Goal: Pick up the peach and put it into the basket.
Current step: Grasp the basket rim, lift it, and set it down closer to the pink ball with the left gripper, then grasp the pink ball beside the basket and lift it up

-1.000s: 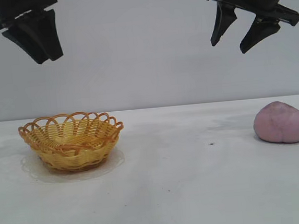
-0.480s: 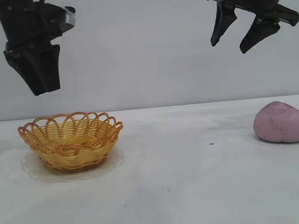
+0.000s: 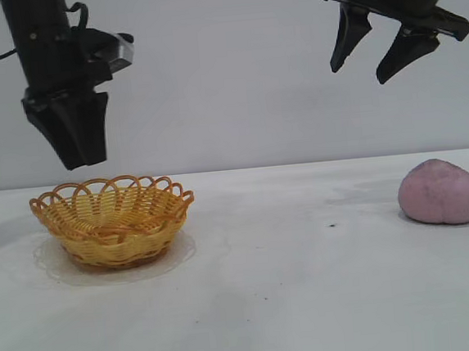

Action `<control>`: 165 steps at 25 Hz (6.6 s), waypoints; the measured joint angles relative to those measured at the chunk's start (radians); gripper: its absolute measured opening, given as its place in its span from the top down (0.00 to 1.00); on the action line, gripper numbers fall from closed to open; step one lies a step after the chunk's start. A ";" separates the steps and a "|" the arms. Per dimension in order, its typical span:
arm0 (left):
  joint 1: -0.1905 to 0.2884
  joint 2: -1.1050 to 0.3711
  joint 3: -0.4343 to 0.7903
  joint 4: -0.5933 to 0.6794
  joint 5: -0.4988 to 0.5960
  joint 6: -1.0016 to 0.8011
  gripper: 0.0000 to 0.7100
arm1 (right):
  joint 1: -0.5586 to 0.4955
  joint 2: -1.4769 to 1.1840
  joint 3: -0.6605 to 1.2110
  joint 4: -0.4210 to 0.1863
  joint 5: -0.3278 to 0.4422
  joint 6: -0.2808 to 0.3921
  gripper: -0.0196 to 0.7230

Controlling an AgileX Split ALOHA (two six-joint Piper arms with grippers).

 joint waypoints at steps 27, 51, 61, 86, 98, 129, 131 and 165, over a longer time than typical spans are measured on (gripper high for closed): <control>-0.031 0.078 0.020 0.094 0.008 0.021 0.90 | 0.000 0.000 0.000 0.000 0.000 -0.027 0.36; -0.007 -0.150 0.355 -0.473 -0.158 -0.369 1.00 | 0.000 0.000 0.000 0.000 0.000 -0.031 0.36; -0.034 -0.208 0.662 -0.838 -0.445 -0.187 1.00 | 0.000 0.000 0.000 0.000 -0.004 -0.031 0.36; -0.042 -0.149 0.666 -0.910 -0.494 -0.187 0.64 | 0.000 0.000 0.000 0.000 -0.014 -0.033 0.36; -0.042 -0.149 0.666 -0.839 -0.395 -0.187 0.60 | 0.000 0.000 0.000 0.000 -0.006 -0.041 0.36; -0.007 -0.219 0.190 0.352 0.000 -0.488 0.25 | 0.000 0.000 0.000 0.000 0.002 -0.055 0.36; 0.028 -0.219 0.190 0.298 0.000 -0.487 0.25 | 0.000 0.000 0.000 0.000 0.002 -0.061 0.36; 0.231 -1.282 1.187 0.124 -0.111 -0.471 0.25 | 0.000 0.000 0.000 0.000 0.004 -0.080 0.36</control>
